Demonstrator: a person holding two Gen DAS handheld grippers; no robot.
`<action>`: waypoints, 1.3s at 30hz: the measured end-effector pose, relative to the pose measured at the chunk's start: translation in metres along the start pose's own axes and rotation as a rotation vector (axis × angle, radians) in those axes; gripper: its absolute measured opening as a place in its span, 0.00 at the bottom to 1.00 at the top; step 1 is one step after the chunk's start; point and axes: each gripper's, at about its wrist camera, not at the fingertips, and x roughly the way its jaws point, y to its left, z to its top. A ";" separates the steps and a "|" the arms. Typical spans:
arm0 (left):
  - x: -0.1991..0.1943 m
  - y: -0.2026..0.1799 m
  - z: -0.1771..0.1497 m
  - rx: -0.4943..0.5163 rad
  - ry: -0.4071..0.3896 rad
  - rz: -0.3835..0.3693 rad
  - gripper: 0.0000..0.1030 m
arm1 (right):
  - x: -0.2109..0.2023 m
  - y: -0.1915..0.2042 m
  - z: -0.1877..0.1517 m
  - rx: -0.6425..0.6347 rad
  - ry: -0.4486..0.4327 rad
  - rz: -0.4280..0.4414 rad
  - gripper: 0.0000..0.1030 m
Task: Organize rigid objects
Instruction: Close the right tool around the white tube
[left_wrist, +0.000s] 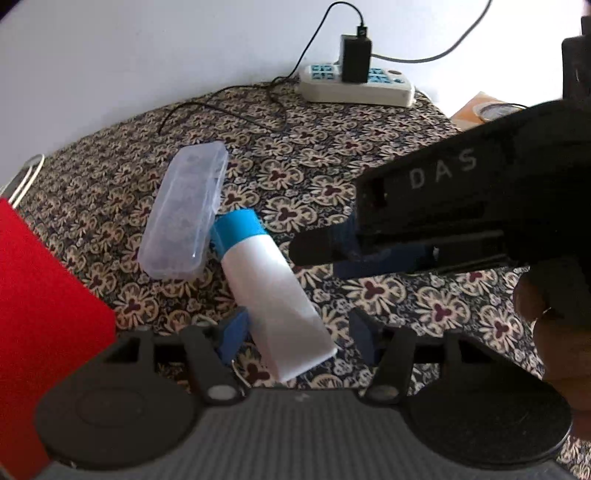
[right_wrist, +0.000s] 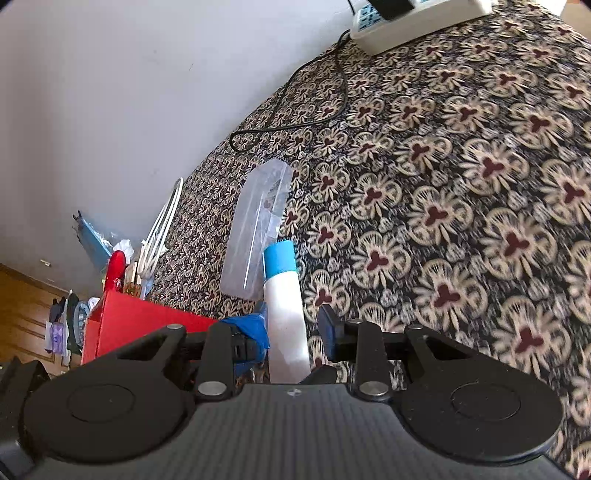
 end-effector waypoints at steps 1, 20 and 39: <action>0.002 0.001 0.002 -0.001 0.001 0.001 0.58 | 0.003 -0.001 0.003 -0.004 0.005 0.002 0.13; 0.023 0.014 0.014 -0.059 -0.027 -0.019 0.54 | 0.038 -0.016 0.021 -0.005 0.011 0.109 0.12; -0.028 -0.008 -0.037 -0.106 0.040 -0.114 0.36 | -0.027 -0.024 -0.058 0.043 0.059 0.083 0.11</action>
